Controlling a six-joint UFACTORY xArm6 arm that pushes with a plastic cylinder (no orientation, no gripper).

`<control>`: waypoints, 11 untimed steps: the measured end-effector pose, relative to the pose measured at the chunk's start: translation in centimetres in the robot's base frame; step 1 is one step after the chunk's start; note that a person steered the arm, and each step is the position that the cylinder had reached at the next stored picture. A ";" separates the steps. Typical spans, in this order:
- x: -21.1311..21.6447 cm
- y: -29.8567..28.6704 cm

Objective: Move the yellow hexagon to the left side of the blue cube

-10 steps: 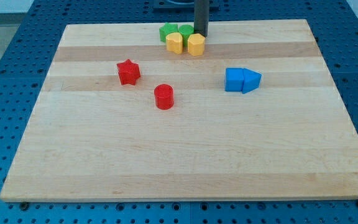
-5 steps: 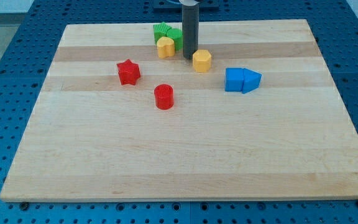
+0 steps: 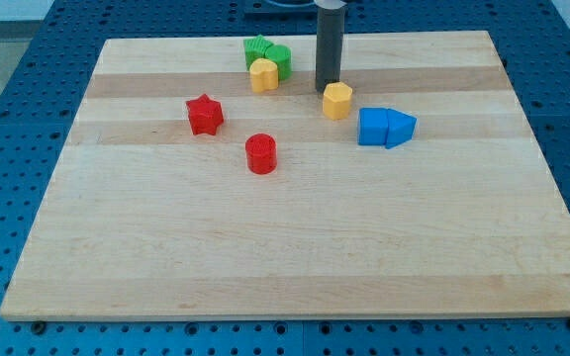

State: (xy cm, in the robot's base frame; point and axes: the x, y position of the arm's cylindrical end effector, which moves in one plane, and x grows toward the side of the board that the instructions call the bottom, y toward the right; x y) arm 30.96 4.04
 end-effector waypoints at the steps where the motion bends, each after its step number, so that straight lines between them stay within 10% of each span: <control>1: 1.3 0.0; 11: 2.4 -0.1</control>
